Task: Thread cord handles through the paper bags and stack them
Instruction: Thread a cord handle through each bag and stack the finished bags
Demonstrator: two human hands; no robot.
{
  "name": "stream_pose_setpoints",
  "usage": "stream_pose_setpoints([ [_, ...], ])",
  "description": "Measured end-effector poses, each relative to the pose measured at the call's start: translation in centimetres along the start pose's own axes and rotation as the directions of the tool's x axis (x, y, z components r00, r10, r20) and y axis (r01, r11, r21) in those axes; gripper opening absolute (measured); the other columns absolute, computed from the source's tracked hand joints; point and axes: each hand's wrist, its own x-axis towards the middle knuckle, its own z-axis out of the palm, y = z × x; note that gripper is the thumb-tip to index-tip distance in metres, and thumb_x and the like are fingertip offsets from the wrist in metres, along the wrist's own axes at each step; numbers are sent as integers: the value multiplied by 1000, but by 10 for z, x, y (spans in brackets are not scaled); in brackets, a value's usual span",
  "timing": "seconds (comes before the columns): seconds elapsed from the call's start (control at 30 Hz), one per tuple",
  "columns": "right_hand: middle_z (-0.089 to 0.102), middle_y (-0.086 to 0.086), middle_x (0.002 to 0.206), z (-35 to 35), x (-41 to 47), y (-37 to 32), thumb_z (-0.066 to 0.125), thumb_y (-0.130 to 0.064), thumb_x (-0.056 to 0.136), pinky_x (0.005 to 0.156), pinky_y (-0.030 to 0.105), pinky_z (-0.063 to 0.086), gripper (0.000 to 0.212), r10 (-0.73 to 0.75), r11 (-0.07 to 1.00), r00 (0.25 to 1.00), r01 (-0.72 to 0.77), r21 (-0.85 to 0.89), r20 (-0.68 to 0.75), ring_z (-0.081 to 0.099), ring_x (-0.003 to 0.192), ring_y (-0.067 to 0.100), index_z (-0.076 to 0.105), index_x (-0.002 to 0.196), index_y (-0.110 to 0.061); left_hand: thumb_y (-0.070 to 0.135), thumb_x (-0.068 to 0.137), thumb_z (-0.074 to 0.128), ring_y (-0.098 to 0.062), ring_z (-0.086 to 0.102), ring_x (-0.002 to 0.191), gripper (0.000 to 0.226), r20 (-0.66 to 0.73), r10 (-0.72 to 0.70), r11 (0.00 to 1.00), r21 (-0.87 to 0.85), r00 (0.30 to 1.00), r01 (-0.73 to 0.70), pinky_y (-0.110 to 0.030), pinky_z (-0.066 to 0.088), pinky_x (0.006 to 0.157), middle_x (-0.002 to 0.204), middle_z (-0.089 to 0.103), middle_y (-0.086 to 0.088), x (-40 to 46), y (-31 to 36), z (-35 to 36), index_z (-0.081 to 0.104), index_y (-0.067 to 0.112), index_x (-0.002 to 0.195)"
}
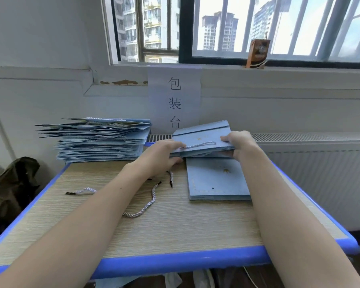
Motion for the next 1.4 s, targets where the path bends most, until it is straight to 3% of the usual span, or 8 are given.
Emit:
stream_pose_setpoints([
  [0.07,58,15,88,1,-2,-5,63,8,91,46,42,59,14,9,984,1000,-9,180,-1,61,73,25,53,93,-1,18,92,68,-19,45,135,55,-91,39,999,-7,995,-40,-35,35,114,145,53,-3,1,5,0,50,16,144],
  [0.2,59,20,108,4,3,-8,64,3,91,69,45,63,24,-26,927,999,38,372,-39,62,85,29,53,112,-2,14,91,69,-24,50,128,47,-421,167,986,81,892,-147,-37,40,110,135,59,-8,6,15,-3,57,6,136],
  [0.3,60,22,105,8,2,-10,65,3,91,43,35,57,30,-55,866,998,62,496,-28,63,82,31,54,119,7,22,95,65,-20,57,95,17,-597,171,985,81,783,-154,-29,49,82,97,65,-3,7,24,-11,68,8,103],
  [0.4,63,26,112,17,1,-10,64,4,92,47,35,58,33,-81,795,996,51,605,22,66,77,31,54,122,12,46,97,56,-16,58,68,35,-452,-144,935,-353,881,-29,-32,48,61,72,62,2,3,35,-20,64,15,83],
  [0.57,64,20,104,44,-7,-5,67,-5,93,51,33,57,44,-128,835,985,46,548,112,68,68,23,50,131,9,45,99,53,-33,69,67,45,-122,-348,532,-842,930,89,-48,59,60,87,72,-17,-2,49,-33,64,2,108],
  [1.0,76,16,87,70,-46,9,48,-42,104,49,29,56,31,-228,962,885,141,233,405,73,63,27,58,110,-13,14,103,42,-29,68,54,20,-177,-627,265,-964,758,-6,-34,59,51,58,68,-10,-6,41,-70,53,-2,99],
  [1.27,74,26,87,91,-58,25,47,-43,104,48,30,56,44,-189,979,821,203,35,539,67,55,28,59,116,-3,15,105,37,-31,66,47,20,-254,-815,289,-957,521,-14,-32,55,44,81,66,-27,-11,7,-94,47,-1,110],
  [1.4,73,23,82,94,-56,27,49,-37,105,47,29,54,38,-175,974,817,223,-22,549,65,55,26,62,109,-1,19,102,42,-27,62,43,31,-208,-839,375,-890,502,259,-31,52,40,71,69,-22,-16,-14,-97,53,-5,85],
])
